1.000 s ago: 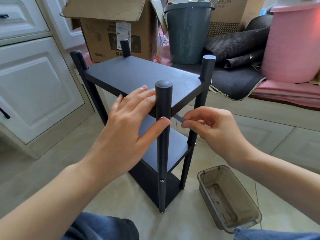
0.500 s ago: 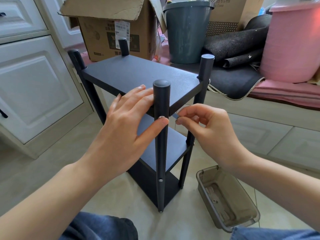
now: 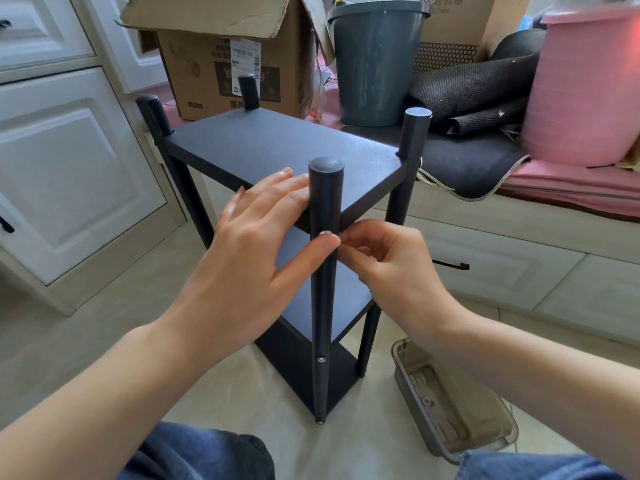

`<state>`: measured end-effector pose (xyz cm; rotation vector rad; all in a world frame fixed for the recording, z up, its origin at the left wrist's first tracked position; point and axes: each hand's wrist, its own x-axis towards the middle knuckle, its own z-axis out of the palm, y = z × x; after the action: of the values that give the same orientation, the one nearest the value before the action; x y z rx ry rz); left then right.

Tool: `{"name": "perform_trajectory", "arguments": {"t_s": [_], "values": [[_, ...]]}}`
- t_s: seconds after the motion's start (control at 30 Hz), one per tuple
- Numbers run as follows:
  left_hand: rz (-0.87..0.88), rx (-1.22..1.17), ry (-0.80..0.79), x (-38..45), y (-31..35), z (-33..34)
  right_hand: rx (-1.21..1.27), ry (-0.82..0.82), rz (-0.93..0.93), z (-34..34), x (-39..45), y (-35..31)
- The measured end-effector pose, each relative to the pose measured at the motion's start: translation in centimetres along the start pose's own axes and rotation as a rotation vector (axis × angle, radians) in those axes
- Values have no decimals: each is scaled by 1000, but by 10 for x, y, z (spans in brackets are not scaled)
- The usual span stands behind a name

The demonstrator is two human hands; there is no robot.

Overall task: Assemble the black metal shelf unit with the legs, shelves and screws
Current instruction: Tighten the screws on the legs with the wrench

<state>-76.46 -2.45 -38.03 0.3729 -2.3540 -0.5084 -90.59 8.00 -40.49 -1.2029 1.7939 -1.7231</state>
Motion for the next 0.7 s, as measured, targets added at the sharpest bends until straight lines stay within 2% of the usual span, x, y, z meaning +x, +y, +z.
{"name": "perform_trajectory", "arguments": {"t_s": [0.7], "values": [[1, 13, -14, -1, 0, -2, 14, -10, -39, 4, 4, 3]]}}
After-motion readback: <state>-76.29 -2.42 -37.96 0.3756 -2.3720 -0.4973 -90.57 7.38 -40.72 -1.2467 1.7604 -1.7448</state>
